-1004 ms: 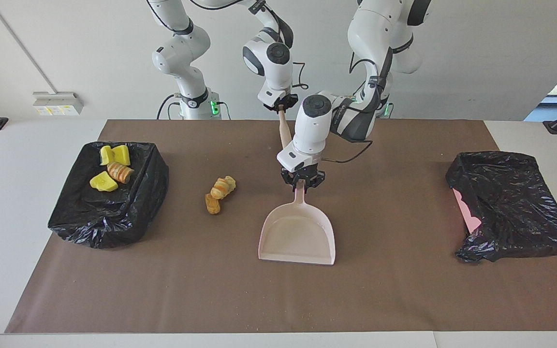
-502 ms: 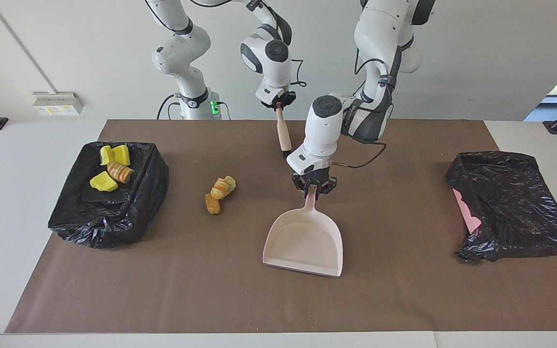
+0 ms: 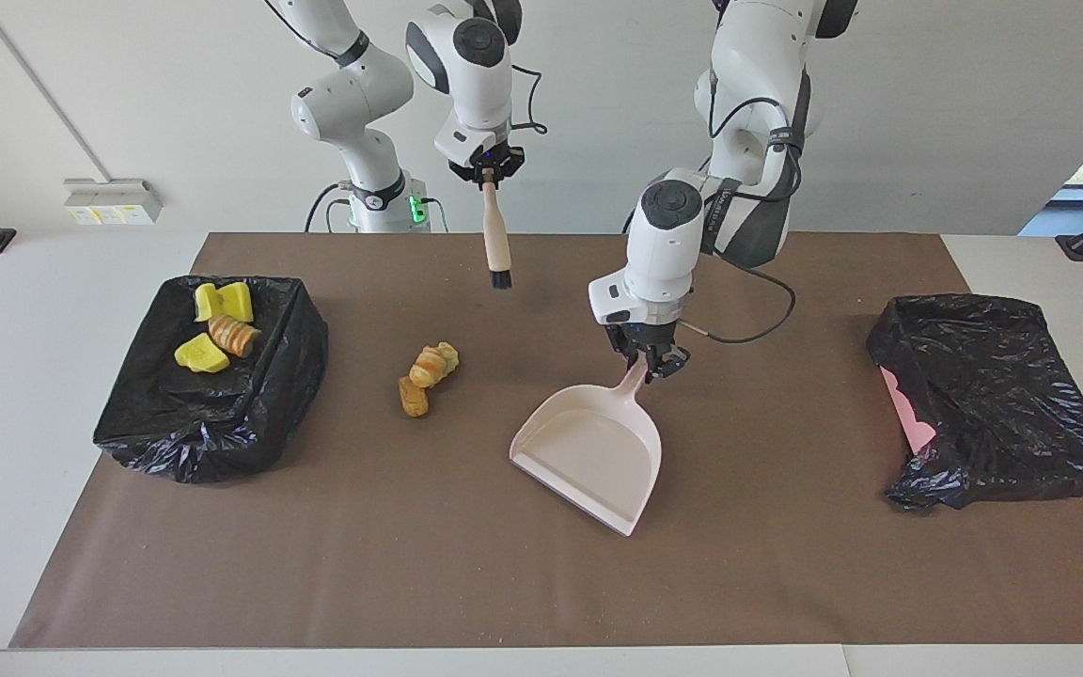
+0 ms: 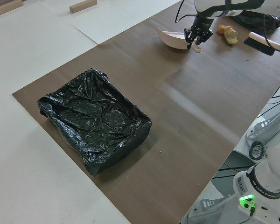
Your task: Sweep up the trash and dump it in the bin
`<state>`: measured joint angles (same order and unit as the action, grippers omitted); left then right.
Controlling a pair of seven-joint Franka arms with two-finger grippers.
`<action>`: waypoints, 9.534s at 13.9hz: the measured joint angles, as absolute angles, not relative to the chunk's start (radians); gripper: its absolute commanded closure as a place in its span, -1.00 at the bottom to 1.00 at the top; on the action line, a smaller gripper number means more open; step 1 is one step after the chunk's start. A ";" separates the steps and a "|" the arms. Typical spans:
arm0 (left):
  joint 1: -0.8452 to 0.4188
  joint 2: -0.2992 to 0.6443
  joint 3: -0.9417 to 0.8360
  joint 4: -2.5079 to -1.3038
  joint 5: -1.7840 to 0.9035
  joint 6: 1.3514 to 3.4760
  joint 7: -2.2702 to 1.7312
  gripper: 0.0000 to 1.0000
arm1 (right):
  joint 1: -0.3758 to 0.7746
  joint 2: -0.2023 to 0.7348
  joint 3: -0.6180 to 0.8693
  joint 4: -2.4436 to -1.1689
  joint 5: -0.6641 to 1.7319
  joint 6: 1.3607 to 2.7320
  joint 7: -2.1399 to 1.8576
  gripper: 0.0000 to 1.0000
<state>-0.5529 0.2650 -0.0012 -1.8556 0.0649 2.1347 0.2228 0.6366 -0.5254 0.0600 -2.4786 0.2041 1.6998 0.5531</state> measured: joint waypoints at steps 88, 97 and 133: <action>0.493 0.123 0.036 -1.648 0.651 1.751 1.549 1.00 | 0.243 -0.063 0.088 -2.085 0.088 2.018 0.450 -1.00; 0.425 0.085 0.030 -1.627 0.721 1.614 1.471 1.00 | 0.140 -0.109 0.088 -1.872 0.030 1.856 0.418 -1.00; -0.620 0.610 -0.035 -1.374 -0.053 2.005 -0.426 1.00 | 0.112 -0.120 -0.182 -1.596 -0.034 1.500 -0.053 -1.00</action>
